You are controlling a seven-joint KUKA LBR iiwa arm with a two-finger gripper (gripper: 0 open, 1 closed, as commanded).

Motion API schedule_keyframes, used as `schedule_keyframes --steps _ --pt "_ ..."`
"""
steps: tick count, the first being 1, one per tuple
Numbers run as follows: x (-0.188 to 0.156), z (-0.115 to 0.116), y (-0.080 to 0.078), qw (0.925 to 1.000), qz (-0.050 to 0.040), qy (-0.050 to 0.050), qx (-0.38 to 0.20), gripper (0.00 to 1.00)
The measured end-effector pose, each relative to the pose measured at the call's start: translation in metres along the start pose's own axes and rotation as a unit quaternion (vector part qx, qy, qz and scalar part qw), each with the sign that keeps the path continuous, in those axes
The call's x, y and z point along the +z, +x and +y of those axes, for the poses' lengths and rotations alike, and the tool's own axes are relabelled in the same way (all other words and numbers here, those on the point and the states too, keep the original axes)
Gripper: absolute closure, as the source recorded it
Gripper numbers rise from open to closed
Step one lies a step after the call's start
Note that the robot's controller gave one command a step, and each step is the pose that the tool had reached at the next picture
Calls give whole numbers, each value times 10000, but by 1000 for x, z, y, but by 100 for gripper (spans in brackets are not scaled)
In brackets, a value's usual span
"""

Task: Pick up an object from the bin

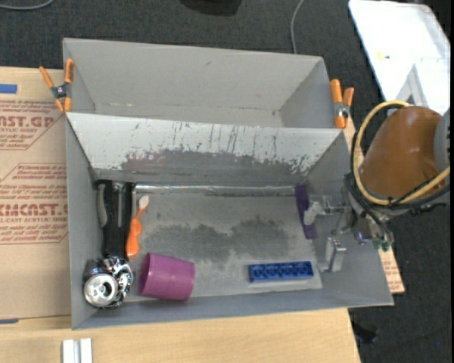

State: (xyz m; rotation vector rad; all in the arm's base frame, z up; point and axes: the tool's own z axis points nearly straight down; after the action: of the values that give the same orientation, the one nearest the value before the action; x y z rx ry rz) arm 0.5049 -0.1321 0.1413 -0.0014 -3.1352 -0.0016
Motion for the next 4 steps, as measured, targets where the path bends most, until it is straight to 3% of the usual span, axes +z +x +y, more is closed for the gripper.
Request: schedule_keyframes --steps 1,2,4 --pt "-4 1 -2 10000 -34 7 -10 0" --pt "55 24 6 9951 -54 17 -991 0" --pt "64 31 9 9926 -20 -3 -1216 0"
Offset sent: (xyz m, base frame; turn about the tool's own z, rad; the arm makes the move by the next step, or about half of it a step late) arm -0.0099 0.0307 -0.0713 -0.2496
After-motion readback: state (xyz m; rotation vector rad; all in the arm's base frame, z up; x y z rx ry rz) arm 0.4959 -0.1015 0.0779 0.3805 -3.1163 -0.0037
